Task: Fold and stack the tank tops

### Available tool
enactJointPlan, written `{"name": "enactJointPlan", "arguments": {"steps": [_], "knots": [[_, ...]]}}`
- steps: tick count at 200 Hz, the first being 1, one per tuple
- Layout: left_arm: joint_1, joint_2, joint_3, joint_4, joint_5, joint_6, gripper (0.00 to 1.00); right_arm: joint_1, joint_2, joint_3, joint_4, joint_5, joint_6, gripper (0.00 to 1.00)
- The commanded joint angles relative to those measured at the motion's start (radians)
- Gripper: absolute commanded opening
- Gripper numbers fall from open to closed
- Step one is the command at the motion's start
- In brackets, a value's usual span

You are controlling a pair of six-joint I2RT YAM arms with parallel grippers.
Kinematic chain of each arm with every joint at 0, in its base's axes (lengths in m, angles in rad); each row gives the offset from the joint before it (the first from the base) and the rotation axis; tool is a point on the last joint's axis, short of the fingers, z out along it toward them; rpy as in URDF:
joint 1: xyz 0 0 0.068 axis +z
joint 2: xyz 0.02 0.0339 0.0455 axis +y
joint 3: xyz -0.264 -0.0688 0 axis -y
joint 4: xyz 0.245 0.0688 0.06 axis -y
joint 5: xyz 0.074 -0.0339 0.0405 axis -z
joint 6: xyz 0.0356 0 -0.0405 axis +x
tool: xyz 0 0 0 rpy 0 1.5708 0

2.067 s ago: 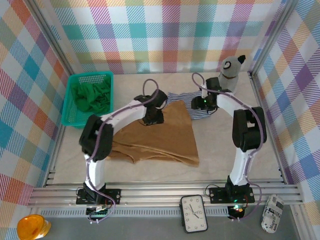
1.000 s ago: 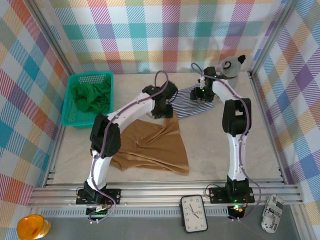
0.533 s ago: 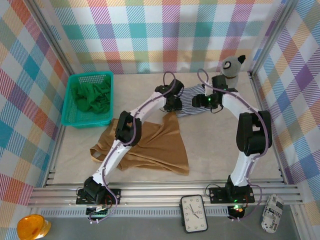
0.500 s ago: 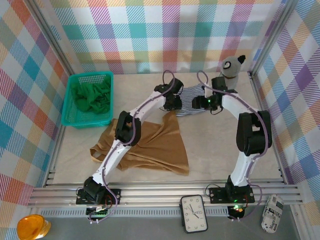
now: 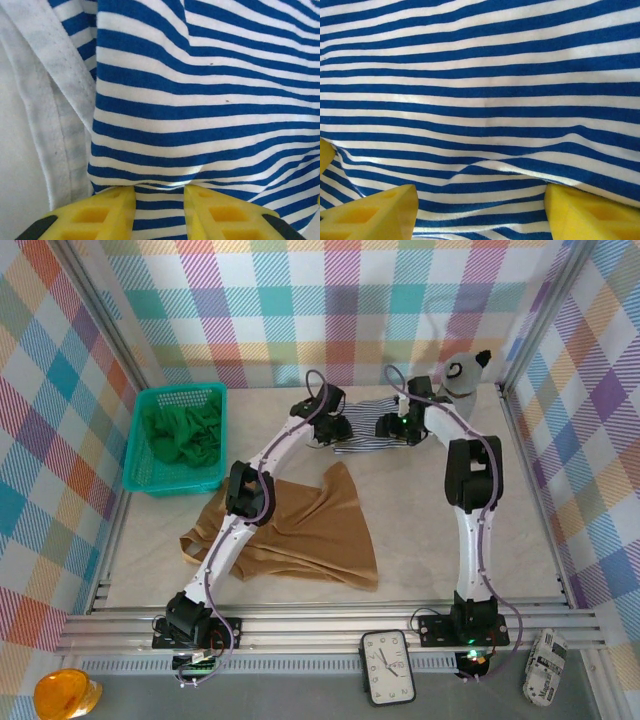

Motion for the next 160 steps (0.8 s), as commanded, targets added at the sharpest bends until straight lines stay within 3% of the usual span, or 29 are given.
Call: {"name": "enactJointPlan", "arguments": {"steps": [1,27,49,95,107,124,160], "knots": [[0.028,0.057,0.02,0.042,-0.019,0.031,0.34,-0.007,0.054,0.096,-0.065,-0.012,0.026,0.69],[0.042,0.06,0.041,0.16,-0.025,0.047,0.38,-0.008,0.072,0.161,-0.028,-0.047,0.024,0.69],[0.042,0.022,0.073,0.168,-0.015,0.088,0.42,-0.007,-0.017,0.12,0.02,-0.043,-0.032,0.7],[0.002,-0.186,0.012,-0.059,-0.004,0.173,0.44,0.025,-0.325,-0.206,0.129,-0.176,-0.046,0.71],[-0.025,-0.275,-0.1,-0.116,-0.038,0.192,0.44,0.053,-0.385,-0.295,0.131,-0.192,-0.084,0.71],[-0.08,-0.453,-0.379,-0.068,-0.082,0.191,0.44,0.084,-0.433,-0.396,0.154,-0.223,-0.113,0.69],[-0.198,-0.815,-0.942,0.098,-0.127,0.067,0.44,0.157,-0.386,-0.382,0.062,-0.183,-0.234,0.66]]}}
